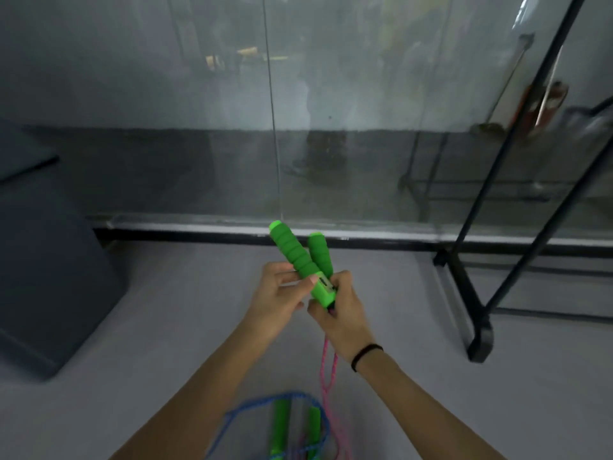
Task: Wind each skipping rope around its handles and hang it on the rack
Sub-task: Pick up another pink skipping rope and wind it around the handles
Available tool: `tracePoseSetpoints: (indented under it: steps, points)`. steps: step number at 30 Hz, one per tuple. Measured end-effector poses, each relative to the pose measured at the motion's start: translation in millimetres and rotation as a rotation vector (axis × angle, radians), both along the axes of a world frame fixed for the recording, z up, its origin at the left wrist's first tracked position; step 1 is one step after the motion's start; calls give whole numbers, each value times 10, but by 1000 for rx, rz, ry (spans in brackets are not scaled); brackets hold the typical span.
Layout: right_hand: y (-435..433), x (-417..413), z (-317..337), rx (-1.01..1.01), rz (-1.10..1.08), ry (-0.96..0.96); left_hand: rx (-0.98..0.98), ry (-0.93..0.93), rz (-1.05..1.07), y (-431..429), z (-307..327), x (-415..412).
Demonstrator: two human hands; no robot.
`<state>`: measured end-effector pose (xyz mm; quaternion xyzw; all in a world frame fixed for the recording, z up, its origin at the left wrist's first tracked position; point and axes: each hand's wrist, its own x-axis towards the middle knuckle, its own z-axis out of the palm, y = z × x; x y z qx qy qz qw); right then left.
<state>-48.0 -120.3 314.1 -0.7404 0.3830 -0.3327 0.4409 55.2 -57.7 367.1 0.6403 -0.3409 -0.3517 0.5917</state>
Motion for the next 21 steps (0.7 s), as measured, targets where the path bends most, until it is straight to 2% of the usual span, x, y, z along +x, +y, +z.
tracePoseSetpoints:
  steps: [5, 10, 16, 21]
  points:
    - [20, -88, 1809, -83, 7, -84, -170, 81, -17, -38, 1661, -96]
    - [36, -83, 3489, -167, 4, -94, -240, 46, -46, -26, 3238, -115]
    - [136, -158, 5112, -217, -13, -153, -311, 79, -78, 39, 4841, -270]
    - [216, -299, 6165, -231, 81, -124, -381, 26, -72, 105, 5829, -332]
